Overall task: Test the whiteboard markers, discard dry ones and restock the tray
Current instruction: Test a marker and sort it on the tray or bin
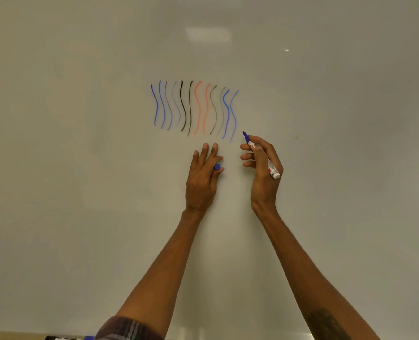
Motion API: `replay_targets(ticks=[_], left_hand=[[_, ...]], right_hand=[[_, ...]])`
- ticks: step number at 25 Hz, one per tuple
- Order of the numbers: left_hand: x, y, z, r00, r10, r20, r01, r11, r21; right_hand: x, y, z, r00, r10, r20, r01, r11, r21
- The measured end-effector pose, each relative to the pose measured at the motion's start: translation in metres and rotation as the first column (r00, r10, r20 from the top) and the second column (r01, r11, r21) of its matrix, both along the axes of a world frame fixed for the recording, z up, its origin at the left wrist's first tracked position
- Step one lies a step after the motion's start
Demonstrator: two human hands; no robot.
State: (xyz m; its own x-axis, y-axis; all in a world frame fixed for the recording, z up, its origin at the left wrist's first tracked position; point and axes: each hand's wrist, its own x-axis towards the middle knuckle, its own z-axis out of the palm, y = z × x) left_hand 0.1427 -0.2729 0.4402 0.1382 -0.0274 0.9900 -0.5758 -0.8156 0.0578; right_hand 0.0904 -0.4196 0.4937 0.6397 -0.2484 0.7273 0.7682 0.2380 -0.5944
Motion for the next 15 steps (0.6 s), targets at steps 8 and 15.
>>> replay_targets(ticks=[8, 15], left_hand=[[0.005, 0.001, -0.001, 0.998, -0.019, 0.053, 0.019, 1.000, -0.003], [0.003, 0.001, -0.001, 0.998, -0.024, 0.057, 0.024, 1.000, -0.006]], right_hand=[[0.021, 0.012, 0.032, 0.879, -0.368, 0.302, 0.413, 0.905, -0.099], [0.028, 0.008, 0.061, 0.814, -0.446, 0.371, 0.523, 0.841, -0.137]])
